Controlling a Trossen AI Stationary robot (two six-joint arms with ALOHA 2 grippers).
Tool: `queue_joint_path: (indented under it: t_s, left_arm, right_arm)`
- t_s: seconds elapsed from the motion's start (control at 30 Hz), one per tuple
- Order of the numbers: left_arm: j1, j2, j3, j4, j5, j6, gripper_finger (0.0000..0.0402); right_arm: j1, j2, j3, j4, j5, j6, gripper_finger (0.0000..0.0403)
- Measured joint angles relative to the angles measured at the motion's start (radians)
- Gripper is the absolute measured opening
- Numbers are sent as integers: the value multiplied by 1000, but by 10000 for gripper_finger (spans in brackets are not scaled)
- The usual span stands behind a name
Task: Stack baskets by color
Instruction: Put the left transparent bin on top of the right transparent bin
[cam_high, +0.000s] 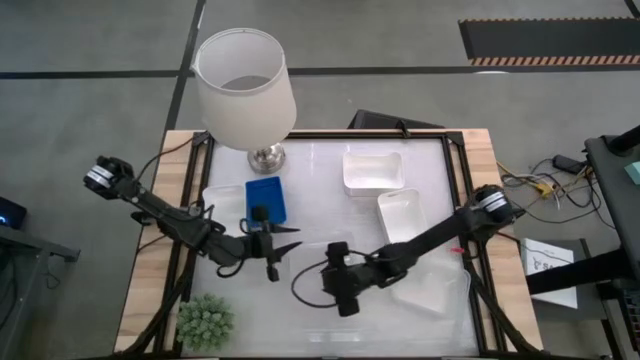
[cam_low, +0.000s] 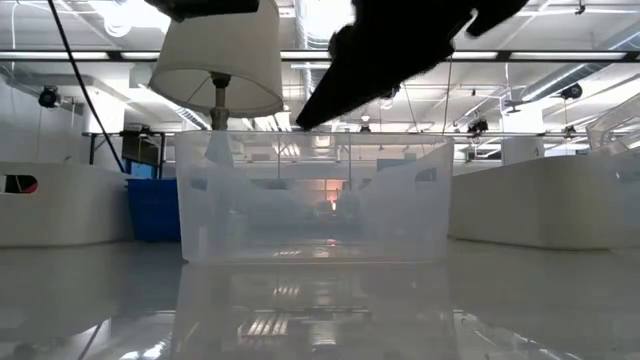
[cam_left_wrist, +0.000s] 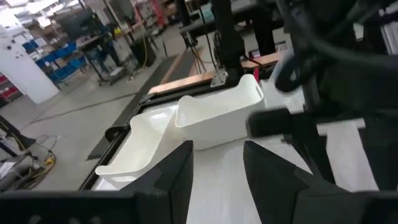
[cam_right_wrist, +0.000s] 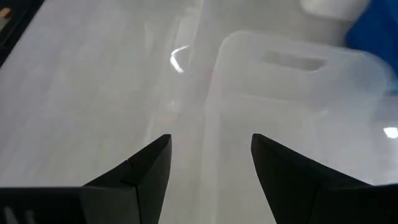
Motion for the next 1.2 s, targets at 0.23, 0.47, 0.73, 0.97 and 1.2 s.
queue_joint_path:
  t_s: [0.23,0.47,0.73,0.97,1.2]
  left_arm:
    - [0,-57,-66,170,0,91,125]
    - [1,-68,-74,278,3,102,125]
    - [-12,-66,-82,269,5,24,125]
    - [-22,-65,-90,280,7,13,125]
    - [-22,-65,-90,289,7,13,125]
  right_arm:
    - [-25,86,54,-25,-37,21,188]
    - [-26,82,56,-38,-37,7,52]
    - [-23,61,57,-49,-40,-47,9]
    - [-10,20,132,-177,-28,-20,9]
    - [51,-67,221,-414,73,103,9]
